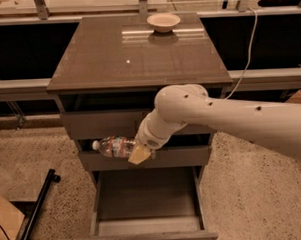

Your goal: Place water bottle into bottom drawer

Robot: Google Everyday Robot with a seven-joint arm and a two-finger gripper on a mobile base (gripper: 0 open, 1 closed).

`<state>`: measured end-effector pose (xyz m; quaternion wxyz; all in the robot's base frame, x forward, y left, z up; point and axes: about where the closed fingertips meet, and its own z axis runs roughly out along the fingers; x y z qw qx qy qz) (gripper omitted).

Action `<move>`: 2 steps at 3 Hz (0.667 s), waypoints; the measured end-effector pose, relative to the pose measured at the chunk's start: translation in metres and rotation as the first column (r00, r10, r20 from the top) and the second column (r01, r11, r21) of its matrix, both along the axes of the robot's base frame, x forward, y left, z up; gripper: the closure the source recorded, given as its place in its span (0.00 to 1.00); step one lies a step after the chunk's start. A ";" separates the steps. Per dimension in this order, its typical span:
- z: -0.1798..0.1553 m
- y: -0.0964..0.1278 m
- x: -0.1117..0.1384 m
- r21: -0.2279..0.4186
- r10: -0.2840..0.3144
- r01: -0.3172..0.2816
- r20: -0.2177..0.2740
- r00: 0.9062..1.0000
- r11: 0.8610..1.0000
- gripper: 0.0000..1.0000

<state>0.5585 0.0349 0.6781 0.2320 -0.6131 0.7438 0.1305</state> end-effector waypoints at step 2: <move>-0.140 -0.005 -0.021 0.071 -0.016 0.025 -0.119 0.993 0.997 1.00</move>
Offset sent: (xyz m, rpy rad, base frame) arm -0.0256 -0.0114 -0.2047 0.1214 0.1620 -0.0545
